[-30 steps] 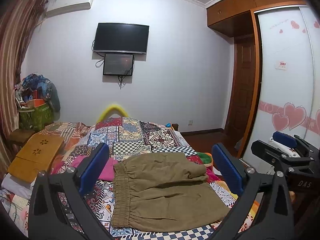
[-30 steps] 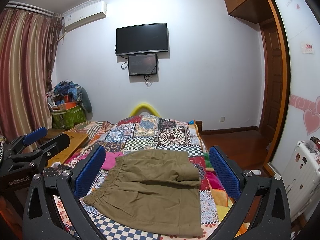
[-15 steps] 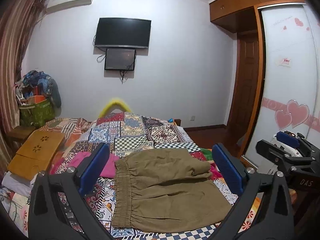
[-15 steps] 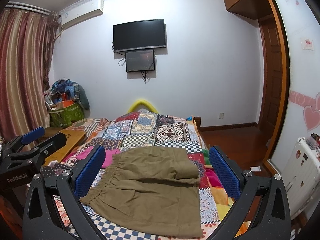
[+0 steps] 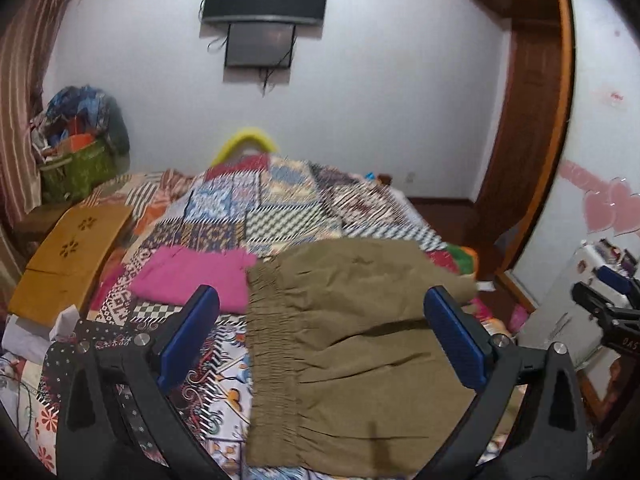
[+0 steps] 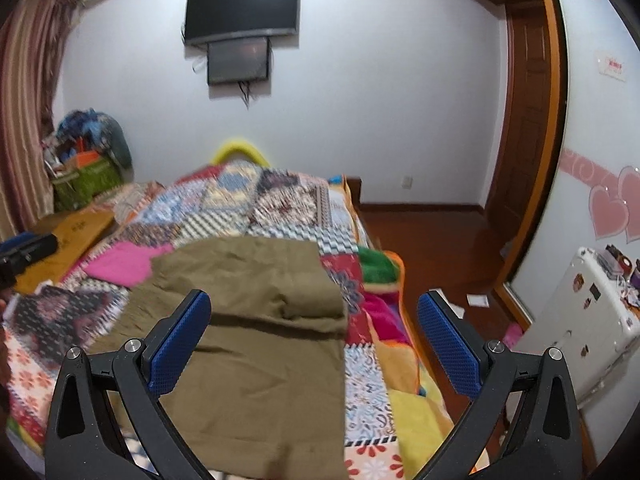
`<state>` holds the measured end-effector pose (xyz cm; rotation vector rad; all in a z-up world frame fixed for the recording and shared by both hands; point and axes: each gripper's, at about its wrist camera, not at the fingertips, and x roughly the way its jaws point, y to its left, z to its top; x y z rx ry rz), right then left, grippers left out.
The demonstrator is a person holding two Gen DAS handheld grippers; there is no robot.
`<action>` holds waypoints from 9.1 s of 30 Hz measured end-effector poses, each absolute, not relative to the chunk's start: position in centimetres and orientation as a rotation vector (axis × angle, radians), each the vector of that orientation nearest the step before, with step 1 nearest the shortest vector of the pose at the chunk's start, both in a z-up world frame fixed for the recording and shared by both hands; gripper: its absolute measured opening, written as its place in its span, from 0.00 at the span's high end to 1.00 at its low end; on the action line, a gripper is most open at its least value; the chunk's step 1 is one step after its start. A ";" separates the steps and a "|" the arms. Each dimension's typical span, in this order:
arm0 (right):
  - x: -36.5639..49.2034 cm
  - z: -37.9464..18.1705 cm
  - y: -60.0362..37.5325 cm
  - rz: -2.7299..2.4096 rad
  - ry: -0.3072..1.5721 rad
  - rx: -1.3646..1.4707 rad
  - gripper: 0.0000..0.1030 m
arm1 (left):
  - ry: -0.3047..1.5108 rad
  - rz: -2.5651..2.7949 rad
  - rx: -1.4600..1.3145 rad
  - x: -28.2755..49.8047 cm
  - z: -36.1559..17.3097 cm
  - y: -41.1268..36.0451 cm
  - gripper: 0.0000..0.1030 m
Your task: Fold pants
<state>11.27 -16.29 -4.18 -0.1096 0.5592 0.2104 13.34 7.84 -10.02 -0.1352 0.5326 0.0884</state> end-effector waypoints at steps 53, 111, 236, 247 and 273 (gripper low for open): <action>43.6 -18.6 -9.8 0.453 1.120 -0.234 0.33 | 0.991 -0.017 -0.327 39.2 -28.4 21.0 0.52; 38.6 -1.2 -7.3 0.490 0.598 -0.153 0.94 | 0.688 -0.077 -0.256 36.3 -13.1 20.3 0.97; 39.2 -17.8 -12.8 0.366 1.039 -0.027 0.63 | 1.072 -0.082 -0.303 32.7 -26.6 17.8 0.59; 37.4 -16.8 -10.2 0.335 0.935 -0.201 0.91 | 0.994 0.007 -0.315 31.3 -26.8 18.1 0.75; 33.9 -14.4 -15.2 0.281 0.953 -0.150 0.66 | 0.919 0.006 -0.160 30.0 -22.9 16.2 0.89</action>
